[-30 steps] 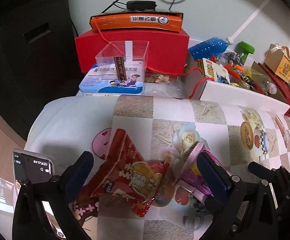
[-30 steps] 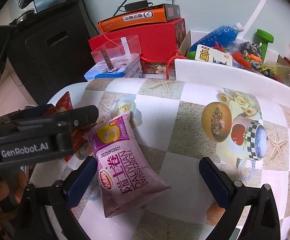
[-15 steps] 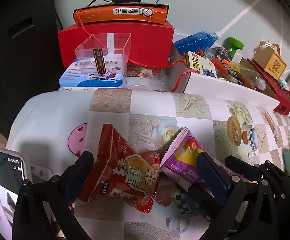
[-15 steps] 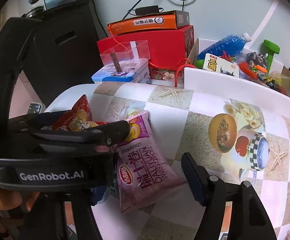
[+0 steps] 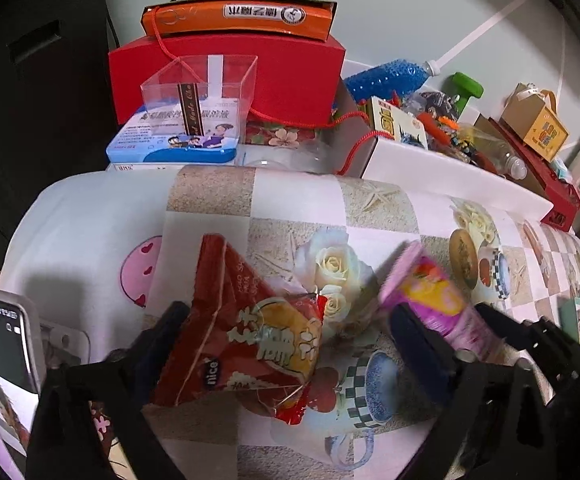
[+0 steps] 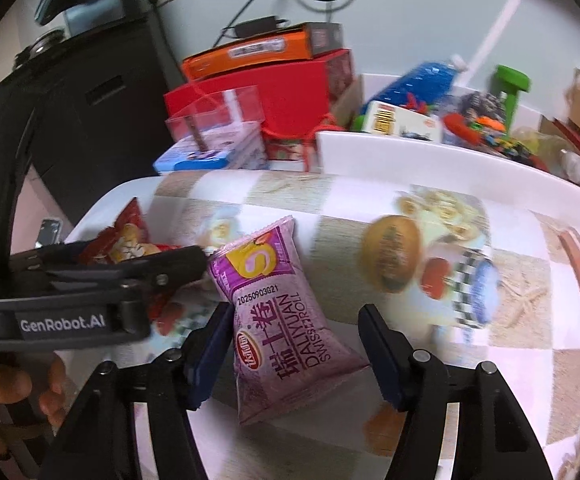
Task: Organize snacks
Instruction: 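Grasp the red patterned packet with left gripper while right gripper grasps pink Dali Yuan packet, then lift both held packets and carry them over the white tray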
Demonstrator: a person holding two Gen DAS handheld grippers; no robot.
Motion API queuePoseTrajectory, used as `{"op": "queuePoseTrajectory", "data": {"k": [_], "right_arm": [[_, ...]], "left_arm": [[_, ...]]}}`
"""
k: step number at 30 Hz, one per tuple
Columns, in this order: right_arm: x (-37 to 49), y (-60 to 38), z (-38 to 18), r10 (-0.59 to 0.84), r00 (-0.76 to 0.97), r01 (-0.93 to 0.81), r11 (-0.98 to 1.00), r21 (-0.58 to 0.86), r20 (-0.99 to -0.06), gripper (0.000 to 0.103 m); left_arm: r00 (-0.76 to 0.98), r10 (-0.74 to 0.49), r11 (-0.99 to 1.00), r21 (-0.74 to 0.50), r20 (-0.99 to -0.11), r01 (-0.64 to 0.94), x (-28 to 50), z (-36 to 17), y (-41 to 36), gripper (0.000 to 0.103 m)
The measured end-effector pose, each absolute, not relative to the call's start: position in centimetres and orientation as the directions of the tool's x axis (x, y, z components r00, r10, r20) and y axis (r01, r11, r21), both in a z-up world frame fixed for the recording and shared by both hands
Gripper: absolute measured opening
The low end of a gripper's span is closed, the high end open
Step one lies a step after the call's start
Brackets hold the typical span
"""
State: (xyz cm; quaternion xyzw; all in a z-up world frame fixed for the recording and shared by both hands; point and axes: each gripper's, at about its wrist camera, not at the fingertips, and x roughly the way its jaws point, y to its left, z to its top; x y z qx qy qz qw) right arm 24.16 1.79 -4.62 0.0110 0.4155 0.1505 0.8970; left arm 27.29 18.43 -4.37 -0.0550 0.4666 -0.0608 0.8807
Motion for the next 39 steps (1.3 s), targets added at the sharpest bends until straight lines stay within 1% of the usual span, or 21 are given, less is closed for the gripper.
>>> {"op": "queuePoseTrajectory", "data": {"k": [1,2,5,7,9,10,14,16,21,29,32,37,39], "right_arm": [[24.1,1.2,-4.6,0.270,0.612,-0.246,0.958,0.146,-0.743,0.067],[24.1,0.7,-4.7,0.262,0.614,-0.230,0.962,0.149,-0.744,0.067],[24.1,-0.7,-4.8,0.245,0.616,-0.197,0.968,0.154,-0.749,0.067],[24.0,-1.4,-4.8,0.230,0.618,-0.178,0.972,0.151,-0.752,0.067],[23.9,-2.1,-4.9,0.209,0.621,-0.156,0.977,0.142,-0.755,0.067],[23.8,-2.3,-5.0,0.203,0.622,-0.151,0.979,0.139,-0.757,0.065],[23.5,-2.4,-5.2,0.170,0.621,-0.144,0.984,0.102,-0.765,0.062],[23.4,-2.5,-5.2,0.171,0.622,-0.141,0.984,0.105,-0.764,0.060],[22.8,-3.0,-4.8,0.168,0.629,-0.137,0.985,0.105,-0.759,0.057],[20.7,-4.0,-3.2,0.162,0.640,-0.126,0.986,0.105,-0.751,0.056],[19.9,-4.7,-2.5,0.173,0.632,-0.118,0.985,0.127,-0.755,0.056],[18.6,-6.1,-1.1,0.181,0.628,-0.101,0.983,0.152,-0.757,0.056],[18.0,-6.8,-0.5,0.187,0.627,-0.093,0.982,0.165,-0.756,0.056]], "left_arm": [[0.552,-0.157,0.987,-0.154,-0.819,0.052,27.4,-4.6,18.5,0.081],[0.546,-0.154,0.987,-0.153,-0.824,0.049,27.5,-4.8,18.5,0.078],[0.544,-0.143,0.989,-0.137,-0.827,0.051,27.4,-4.9,18.2,0.077],[0.545,-0.144,0.989,-0.132,-0.826,0.061,27.4,-5.0,17.9,0.064],[0.543,-0.144,0.990,-0.123,-0.828,0.075,27.4,-5.0,17.4,0.061],[0.541,-0.145,0.989,-0.116,-0.828,0.087,27.4,-5.0,17.1,0.060],[0.536,-0.172,0.983,-0.108,-0.826,0.148,27.4,-4.8,15.1,0.059],[0.536,-0.180,0.980,-0.102,-0.825,0.172,27.4,-4.7,14.0,0.056],[0.550,-0.192,0.976,-0.101,-0.813,0.191,27.2,-3.9,13.1,0.052],[0.590,-0.207,0.975,-0.113,-0.781,0.192,26.3,-2.2,13.2,0.052],[0.609,-0.203,0.976,-0.106,-0.767,0.191,25.7,-1.3,12.7,0.052],[0.612,-0.221,0.973,-0.130,-0.760,0.191,23.8,-0.7,11.1,0.052],[0.612,-0.243,0.969,-0.158,-0.753,0.190,22.9,-0.4,10.4,0.052]]}}
